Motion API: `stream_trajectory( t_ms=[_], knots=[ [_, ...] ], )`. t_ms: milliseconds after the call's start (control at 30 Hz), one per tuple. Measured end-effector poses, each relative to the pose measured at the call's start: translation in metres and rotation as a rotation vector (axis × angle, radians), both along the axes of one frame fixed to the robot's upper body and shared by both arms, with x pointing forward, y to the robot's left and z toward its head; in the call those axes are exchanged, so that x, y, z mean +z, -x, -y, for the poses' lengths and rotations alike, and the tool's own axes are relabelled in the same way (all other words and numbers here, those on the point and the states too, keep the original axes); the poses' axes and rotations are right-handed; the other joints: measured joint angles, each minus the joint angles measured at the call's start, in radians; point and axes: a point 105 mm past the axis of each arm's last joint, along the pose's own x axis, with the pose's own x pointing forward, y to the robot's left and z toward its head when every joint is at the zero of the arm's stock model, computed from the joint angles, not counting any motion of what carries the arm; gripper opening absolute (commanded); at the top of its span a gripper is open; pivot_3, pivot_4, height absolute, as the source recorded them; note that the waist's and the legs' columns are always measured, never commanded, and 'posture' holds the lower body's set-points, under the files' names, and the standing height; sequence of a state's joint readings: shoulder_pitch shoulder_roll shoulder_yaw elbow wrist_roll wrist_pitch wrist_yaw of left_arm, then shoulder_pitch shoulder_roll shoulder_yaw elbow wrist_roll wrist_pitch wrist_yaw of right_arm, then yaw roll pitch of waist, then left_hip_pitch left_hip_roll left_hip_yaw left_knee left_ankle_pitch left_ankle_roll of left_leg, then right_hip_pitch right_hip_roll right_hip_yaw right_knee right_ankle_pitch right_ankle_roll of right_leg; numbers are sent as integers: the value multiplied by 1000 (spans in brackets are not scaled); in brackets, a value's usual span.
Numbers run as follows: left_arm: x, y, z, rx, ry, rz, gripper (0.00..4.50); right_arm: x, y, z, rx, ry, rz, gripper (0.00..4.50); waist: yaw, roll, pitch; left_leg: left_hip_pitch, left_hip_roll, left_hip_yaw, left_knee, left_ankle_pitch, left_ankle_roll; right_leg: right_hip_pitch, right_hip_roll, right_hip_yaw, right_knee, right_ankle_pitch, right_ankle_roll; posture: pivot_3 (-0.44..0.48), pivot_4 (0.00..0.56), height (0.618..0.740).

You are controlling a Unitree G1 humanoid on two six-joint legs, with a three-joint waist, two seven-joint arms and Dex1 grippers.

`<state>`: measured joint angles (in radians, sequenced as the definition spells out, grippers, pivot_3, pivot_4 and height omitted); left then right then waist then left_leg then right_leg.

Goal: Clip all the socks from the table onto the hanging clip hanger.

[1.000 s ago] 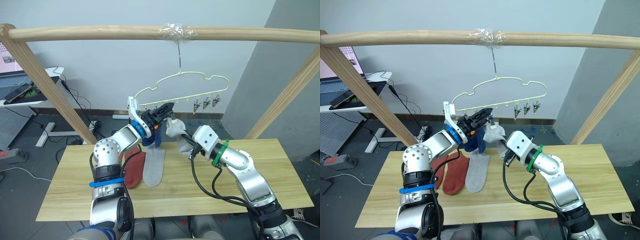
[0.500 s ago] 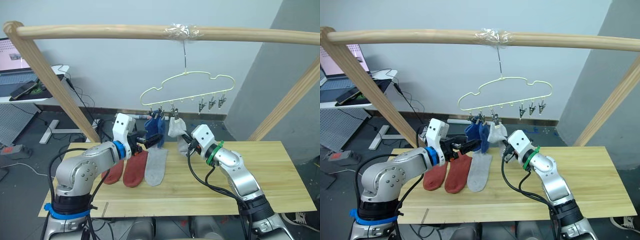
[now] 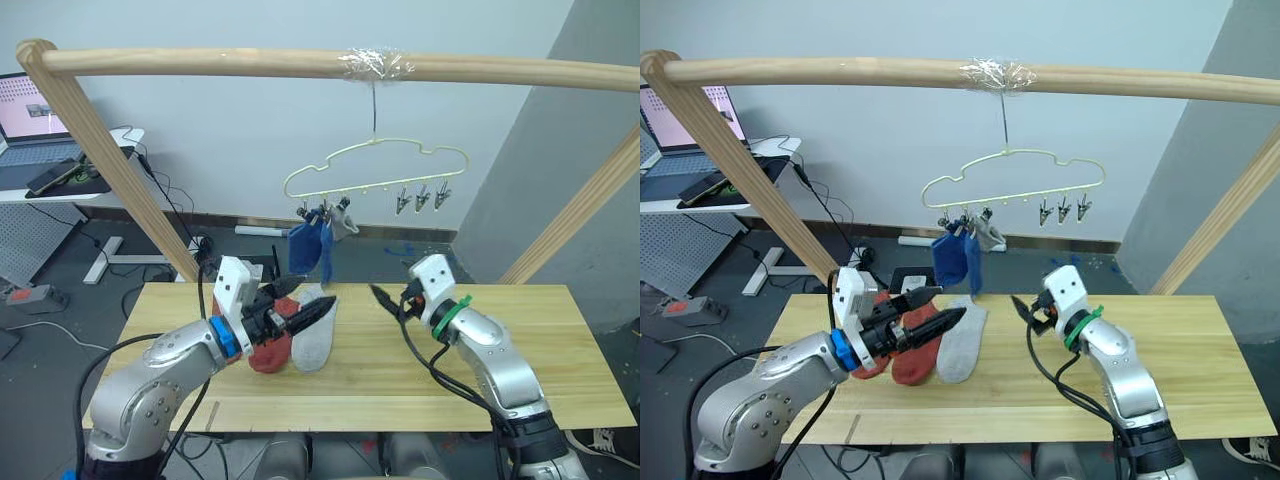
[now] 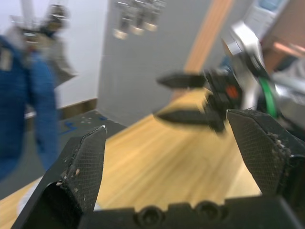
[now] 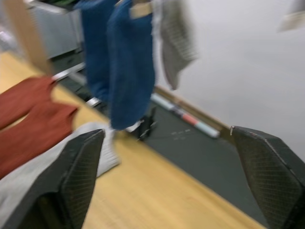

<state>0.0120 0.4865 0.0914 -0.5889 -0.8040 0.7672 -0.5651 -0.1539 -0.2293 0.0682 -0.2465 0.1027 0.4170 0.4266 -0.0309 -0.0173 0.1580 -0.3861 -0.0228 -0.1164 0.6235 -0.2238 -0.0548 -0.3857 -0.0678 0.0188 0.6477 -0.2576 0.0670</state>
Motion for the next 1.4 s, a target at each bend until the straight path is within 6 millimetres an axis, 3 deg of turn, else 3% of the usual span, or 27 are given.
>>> stream_trajectory(
  t_ms=[33,133,233,300,400,467,767,1033,1400],
  knots=[
    [0,1,0,-3,1,10,4500,5,0,2,-20,-14,7,4450,0,0,0,0,0,0,0,0,0,0,0,0,0,-1,-2,-10,104,740],
    [3,0,-4,6,-13,44,4500,18,-3,2,-69,-76,24,3875,0,0,0,0,1,0,0,0,0,0,1,0,0,-1,-4,-12,104,740],
    [8,-1,-5,6,-12,87,4500,33,-9,0,-114,-116,58,2800,0,0,0,0,1,1,0,0,0,0,1,0,0,-1,-4,-12,104,740],
    [13,-3,-5,5,-9,123,4500,40,-13,-3,-130,-129,74,2800,0,0,0,0,1,1,0,0,0,0,1,0,0,-1,-4,-12,104,740],
    [19,-6,-5,5,-9,161,4500,48,-17,-7,-141,-149,96,2237,0,0,0,0,1,1,0,0,0,-1,1,0,0,-1,-4,-12,104,740],
    [19,-8,-5,6,-4,163,4500,51,-21,-9,-146,-157,98,1533,-1,0,0,0,1,1,0,0,0,-1,1,1,0,-1,-3,-14,108,740],
    [19,-10,-2,5,23,163,4500,60,-44,-18,-172,-193,89,1533,-2,0,0,0,1,2,0,0,0,-1,2,1,0,3,-2,0,105,740],
    [19,-12,-2,23,33,160,4500,51,-61,-12,-260,-243,25,1533,-1,0,0,0,1,1,-1,0,0,-1,2,1,0,5,-4,14,102,740],
    [19,-11,-2,28,48,152,4500,47,-70,-10,-293,-241,2,1533,-1,1,0,0,2,1,-1,0,0,-2,3,1,0,5,-4,18,95,740]
  ],
)
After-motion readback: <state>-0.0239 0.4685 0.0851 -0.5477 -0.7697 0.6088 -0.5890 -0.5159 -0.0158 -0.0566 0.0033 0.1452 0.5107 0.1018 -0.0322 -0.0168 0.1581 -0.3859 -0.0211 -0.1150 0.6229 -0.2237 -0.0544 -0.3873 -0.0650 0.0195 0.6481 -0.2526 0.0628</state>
